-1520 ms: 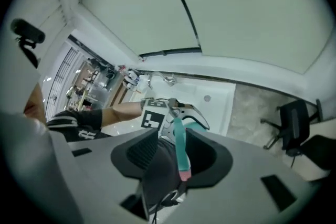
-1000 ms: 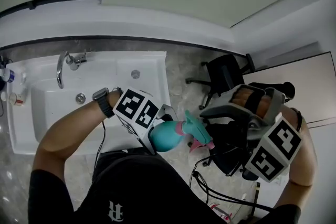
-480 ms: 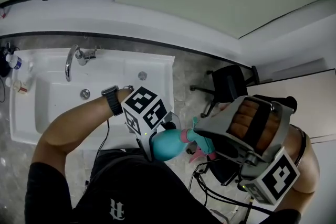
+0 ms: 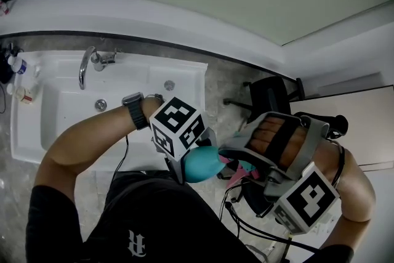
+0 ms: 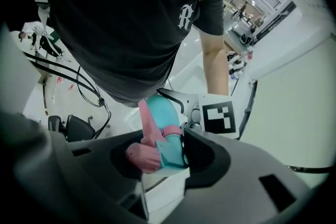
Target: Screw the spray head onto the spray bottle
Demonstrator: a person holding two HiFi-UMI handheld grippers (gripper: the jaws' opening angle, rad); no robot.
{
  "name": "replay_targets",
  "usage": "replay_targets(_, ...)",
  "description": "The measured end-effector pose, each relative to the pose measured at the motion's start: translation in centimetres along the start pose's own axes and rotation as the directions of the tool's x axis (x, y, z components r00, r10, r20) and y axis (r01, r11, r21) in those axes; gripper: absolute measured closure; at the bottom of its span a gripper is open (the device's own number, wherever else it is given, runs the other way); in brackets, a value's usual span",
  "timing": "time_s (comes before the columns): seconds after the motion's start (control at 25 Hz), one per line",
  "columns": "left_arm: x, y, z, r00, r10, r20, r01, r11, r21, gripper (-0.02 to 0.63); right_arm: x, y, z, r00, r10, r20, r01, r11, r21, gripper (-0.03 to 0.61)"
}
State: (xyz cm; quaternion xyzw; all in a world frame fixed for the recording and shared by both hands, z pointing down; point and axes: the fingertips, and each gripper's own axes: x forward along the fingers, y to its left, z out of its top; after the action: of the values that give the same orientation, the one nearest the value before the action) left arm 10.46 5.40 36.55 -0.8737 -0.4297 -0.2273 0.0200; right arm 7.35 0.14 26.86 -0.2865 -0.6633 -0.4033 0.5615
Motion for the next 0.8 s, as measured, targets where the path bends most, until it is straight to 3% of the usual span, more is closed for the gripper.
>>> replay_targets(0.16,0.0,0.5,-0.9,0.998,0.030,-0.052,-0.032,0.999,-0.030,0.202,0.7,0.3,-0.6,0.998,0.060,-0.034,-0.058,0.997,0.052,0.434)
replay_targets(0.32,0.1,-0.5,-1.0,0.997,-0.029,-0.068,0.026,0.999,-0.041,0.202,0.8,0.1,-0.1,0.995,0.101,0.001,-0.101,0.990,0.100,0.434)
replay_targets(0.48,0.1,-0.5,-1.1,0.997,-0.022,-0.077,0.020,1.000,-0.018,0.203,0.9,-0.2,0.0,0.996,0.087,-0.034,-0.084,0.992,0.090,0.440)
replay_targets(0.6,-0.2,1.7,-2.2,0.984,0.111,-0.136,-0.117,0.992,-0.039,0.203,1.7,0.6,-1.3,0.984,0.123,-0.126,-0.105,0.984,0.145,0.445)
replay_targets(0.68,-0.7,3.5,-3.3,0.956,0.208,-0.207,-0.227,0.971,-0.072,0.202,2.4,0.9,-2.5,0.972,0.167,-0.165,-0.126,0.965,0.231,0.446)
replay_targets(0.76,-1.2,5.0,-4.1,0.915,0.289,-0.280,-0.328,0.939,-0.102,0.203,3.0,1.1,-3.7,0.958,0.229,-0.173,-0.152,0.916,0.372,0.448)
replay_targets(0.8,-1.4,5.7,-4.4,0.892,0.327,-0.313,-0.376,0.920,-0.110,0.203,3.3,1.2,-4.2,0.950,0.267,-0.161,-0.165,0.870,0.464,0.448)
